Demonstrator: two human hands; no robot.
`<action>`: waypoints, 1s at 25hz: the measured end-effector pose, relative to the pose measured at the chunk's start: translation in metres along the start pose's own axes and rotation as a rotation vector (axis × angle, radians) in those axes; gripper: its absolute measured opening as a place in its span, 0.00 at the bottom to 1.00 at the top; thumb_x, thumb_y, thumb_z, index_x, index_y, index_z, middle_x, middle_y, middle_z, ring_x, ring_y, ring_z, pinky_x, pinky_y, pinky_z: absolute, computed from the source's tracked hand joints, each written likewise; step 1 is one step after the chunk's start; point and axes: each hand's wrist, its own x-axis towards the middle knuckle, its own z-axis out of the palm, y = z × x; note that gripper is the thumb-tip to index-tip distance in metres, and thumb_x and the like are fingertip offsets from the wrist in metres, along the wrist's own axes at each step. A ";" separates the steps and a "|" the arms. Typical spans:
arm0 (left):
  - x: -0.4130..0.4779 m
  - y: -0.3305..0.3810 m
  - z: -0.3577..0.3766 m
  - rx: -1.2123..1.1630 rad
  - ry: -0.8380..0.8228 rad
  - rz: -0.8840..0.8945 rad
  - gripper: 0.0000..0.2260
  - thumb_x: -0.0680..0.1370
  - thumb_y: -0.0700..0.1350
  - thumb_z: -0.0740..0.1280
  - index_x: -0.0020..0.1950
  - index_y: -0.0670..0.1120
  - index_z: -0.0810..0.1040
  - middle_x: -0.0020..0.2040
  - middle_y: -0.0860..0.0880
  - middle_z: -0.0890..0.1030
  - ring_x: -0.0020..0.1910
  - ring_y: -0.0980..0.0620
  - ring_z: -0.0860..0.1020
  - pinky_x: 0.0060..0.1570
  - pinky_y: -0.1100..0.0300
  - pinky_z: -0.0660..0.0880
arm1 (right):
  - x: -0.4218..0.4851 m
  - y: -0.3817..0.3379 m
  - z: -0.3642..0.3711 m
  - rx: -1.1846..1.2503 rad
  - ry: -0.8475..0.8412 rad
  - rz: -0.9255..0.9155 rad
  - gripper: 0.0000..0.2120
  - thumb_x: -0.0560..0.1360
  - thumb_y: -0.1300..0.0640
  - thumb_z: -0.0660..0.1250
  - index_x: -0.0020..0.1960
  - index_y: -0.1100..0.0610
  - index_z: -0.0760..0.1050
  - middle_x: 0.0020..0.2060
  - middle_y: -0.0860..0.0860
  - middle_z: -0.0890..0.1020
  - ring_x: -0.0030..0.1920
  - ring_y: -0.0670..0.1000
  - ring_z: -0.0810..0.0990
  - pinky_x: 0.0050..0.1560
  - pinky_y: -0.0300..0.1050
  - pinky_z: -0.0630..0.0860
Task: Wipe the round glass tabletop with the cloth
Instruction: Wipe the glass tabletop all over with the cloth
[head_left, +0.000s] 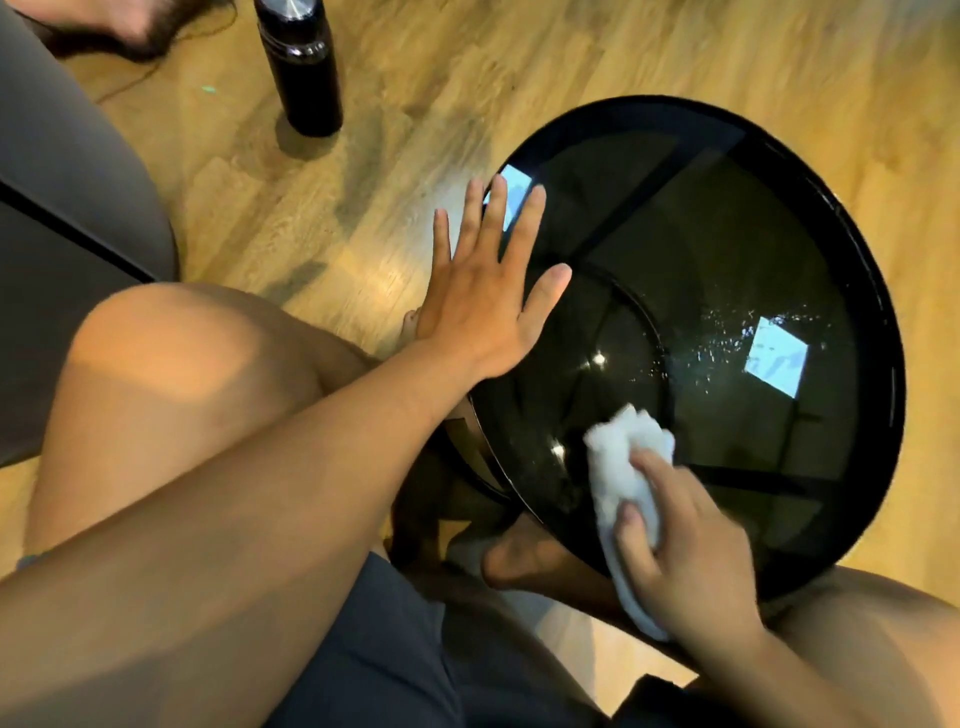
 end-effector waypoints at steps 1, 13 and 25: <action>0.000 -0.002 0.003 -0.028 0.027 0.015 0.31 0.82 0.62 0.43 0.81 0.46 0.46 0.82 0.39 0.48 0.81 0.40 0.43 0.77 0.40 0.43 | -0.019 0.006 0.000 -0.032 -0.034 0.048 0.20 0.74 0.44 0.56 0.63 0.49 0.69 0.44 0.51 0.79 0.38 0.57 0.81 0.31 0.47 0.74; -0.002 -0.001 0.004 -0.614 0.138 -0.082 0.31 0.80 0.58 0.48 0.80 0.43 0.54 0.81 0.42 0.54 0.81 0.46 0.48 0.78 0.43 0.48 | 0.234 -0.073 0.019 -0.006 0.256 -0.119 0.17 0.73 0.42 0.59 0.59 0.46 0.70 0.51 0.52 0.81 0.48 0.61 0.80 0.42 0.49 0.67; -0.001 -0.003 -0.001 -0.416 0.084 0.017 0.31 0.81 0.60 0.46 0.81 0.47 0.49 0.82 0.43 0.49 0.81 0.47 0.44 0.78 0.44 0.42 | 0.109 -0.073 0.019 0.061 0.049 -0.144 0.17 0.77 0.47 0.62 0.63 0.54 0.72 0.47 0.54 0.83 0.41 0.60 0.83 0.39 0.51 0.78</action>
